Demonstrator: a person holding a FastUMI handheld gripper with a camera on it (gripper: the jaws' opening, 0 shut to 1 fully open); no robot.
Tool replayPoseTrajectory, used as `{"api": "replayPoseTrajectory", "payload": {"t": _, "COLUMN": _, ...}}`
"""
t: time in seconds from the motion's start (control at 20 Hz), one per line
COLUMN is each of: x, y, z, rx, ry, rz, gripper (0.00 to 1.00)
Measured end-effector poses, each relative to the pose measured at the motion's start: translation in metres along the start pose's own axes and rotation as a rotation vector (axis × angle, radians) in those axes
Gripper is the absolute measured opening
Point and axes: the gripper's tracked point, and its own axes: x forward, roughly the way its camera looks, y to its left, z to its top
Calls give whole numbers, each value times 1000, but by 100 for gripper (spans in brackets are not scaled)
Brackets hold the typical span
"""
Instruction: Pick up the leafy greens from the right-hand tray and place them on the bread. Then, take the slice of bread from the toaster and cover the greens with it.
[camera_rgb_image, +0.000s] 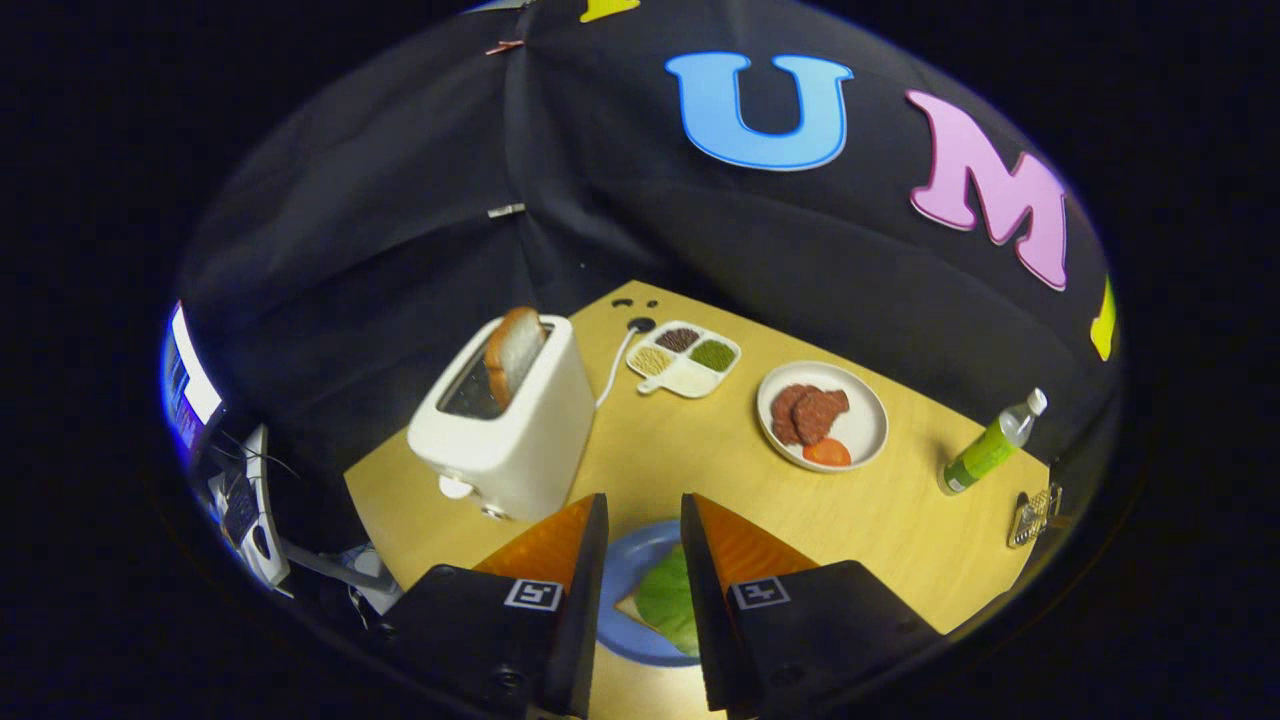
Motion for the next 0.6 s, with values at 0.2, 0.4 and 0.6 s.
{"api": "replayPoseTrajectory", "payload": {"t": 0.2, "x": 24, "y": 53, "z": 55, "rx": -14, "ry": -53, "rz": 77, "gripper": 46}}
{"api": "replayPoseTrajectory", "payload": {"t": 0.4, "x": 63, "y": 87, "z": 78, "rx": -63, "ry": -41, "rz": 83, "gripper": 46}}
{"api": "replayPoseTrajectory", "payload": {"t": 0.6, "x": 113, "y": 103, "z": 75, "rx": -93, "ry": 19, "rz": 59, "gripper": 47}}
